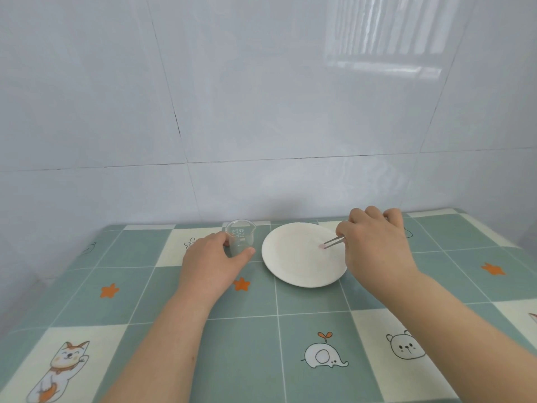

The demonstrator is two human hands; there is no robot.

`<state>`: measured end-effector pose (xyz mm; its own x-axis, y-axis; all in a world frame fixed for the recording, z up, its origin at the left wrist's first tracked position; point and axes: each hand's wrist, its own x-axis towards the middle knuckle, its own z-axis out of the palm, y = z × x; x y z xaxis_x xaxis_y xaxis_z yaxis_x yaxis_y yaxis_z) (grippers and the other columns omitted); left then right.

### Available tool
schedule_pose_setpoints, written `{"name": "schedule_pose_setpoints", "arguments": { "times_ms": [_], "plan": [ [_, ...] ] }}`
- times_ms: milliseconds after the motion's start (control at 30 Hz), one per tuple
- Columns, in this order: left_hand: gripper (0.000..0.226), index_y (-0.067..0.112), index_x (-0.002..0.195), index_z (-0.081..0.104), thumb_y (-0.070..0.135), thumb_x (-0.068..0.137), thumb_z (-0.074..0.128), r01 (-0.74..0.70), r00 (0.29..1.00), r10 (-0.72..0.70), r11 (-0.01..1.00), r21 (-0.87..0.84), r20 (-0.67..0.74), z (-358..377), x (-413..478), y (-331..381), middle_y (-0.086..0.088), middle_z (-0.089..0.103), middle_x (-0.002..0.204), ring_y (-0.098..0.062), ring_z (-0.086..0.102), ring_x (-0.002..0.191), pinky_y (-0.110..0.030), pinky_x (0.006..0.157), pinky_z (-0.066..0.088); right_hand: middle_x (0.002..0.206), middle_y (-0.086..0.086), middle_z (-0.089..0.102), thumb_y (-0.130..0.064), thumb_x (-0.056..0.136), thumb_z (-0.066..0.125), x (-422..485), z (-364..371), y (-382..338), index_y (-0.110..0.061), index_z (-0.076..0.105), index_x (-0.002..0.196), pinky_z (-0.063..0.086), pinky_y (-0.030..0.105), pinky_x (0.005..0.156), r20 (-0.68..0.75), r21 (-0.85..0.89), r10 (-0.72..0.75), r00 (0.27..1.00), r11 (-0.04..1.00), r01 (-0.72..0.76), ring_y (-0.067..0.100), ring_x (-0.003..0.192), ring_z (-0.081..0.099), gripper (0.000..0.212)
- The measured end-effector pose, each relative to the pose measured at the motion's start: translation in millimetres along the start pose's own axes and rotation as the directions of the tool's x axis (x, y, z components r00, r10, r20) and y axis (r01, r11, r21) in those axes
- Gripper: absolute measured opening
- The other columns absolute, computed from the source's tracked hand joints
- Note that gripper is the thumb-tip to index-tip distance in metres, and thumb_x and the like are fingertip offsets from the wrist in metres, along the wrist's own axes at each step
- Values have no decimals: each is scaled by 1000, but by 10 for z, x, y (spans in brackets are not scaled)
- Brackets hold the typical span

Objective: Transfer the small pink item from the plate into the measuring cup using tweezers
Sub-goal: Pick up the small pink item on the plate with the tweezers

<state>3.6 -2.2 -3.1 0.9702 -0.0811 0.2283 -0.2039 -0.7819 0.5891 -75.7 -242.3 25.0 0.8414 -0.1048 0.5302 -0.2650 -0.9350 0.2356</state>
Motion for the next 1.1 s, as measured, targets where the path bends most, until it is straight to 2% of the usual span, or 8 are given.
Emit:
{"name": "schedule_pose_setpoints", "arguments": {
  "times_ms": [167, 300, 400, 533, 667, 800, 967, 1100],
  "plan": [
    [38, 23, 96, 69, 55, 77, 64, 2, 1000, -2, 1000, 3, -1, 0, 3, 8, 8, 68, 100, -15, 54, 91, -35, 83, 45, 57, 1, 53, 6, 52, 69, 12, 19, -11, -16, 68, 57, 19, 31, 68, 6, -3, -5, 1000, 1000, 5, 27, 60, 49, 22],
    [38, 23, 96, 69, 56, 77, 64, 2, 1000, -2, 1000, 4, 2, -4, 3, 1, 9, 68, 101, -14, 53, 91, -34, 82, 45, 58, 1, 53, 7, 51, 67, 24, 32, -14, -16, 67, 58, 10, 30, 66, 4, 2, -15, 1000, 1000, 15, 27, 60, 48, 24],
    [39, 23, 97, 68, 56, 77, 64, 2, 1000, -2, 1000, 4, 9, -4, 5, 3, 8, 68, 101, -16, 55, 94, -35, 84, 46, 59, 1, 52, 8, 50, 67, 23, 37, -14, -15, 67, 58, 9, 30, 66, -3, 3, -17, 1000, 1000, 18, 27, 60, 47, 24],
    [40, 23, 98, 69, 56, 77, 64, 5, 1000, -5, 1000, 6, 10, -4, 5, 3, 8, 68, 102, -17, 56, 96, -37, 86, 47, 60, 3, 51, 11, 49, 64, 12, 51, -11, -13, 65, 58, 14, 31, 66, -23, 15, -13, 1000, 1000, 13, 27, 60, 46, 26],
    [39, 23, 97, 69, 55, 77, 64, 0, 1000, 0, 1000, 3, -1, -8, -1, 6, 8, 69, 102, -15, 52, 92, -36, 85, 46, 60, 3, 51, 12, 50, 62, 21, 65, -5, -13, 65, 58, 11, 30, 66, -21, 15, -13, 1000, 1000, 13, 27, 61, 46, 26],
    [39, 23, 97, 68, 56, 77, 64, 2, 1000, -2, 1000, 6, 0, -12, -4, 11, 8, 68, 103, -14, 50, 91, -35, 84, 45, 61, 1, 52, 10, 51, 64, 39, 73, -12, -15, 67, 61, 14, 31, 66, 13, 6, -28, 1000, 1000, 28, 27, 62, 47, 27],
    [38, 23, 97, 69, 56, 77, 64, 8, 1000, -8, 1000, 3, 10, -17, -5, 18, 8, 68, 101, -17, 56, 96, -36, 85, 46, 58, 0, 46, 11, 49, 64, 76, 51, -14, -15, 64, 56, 4, 29, 65, 19, 24, -42, 999, 999, 42, 23, 61, 32, 27],
    [38, 23, 95, 69, 56, 77, 63, 6, 1000, -7, 1000, 13, 9, -19, -1, 24, 8, 68, 99, -17, 56, 94, -36, 83, 46, 57, -2, 43, 7, 53, 69, 87, 41, -15, -16, 64, 55, 4, 30, 64, 48, 26, -43, 998, 999, 41, 22, 61, 31, 24]
  ]
}}
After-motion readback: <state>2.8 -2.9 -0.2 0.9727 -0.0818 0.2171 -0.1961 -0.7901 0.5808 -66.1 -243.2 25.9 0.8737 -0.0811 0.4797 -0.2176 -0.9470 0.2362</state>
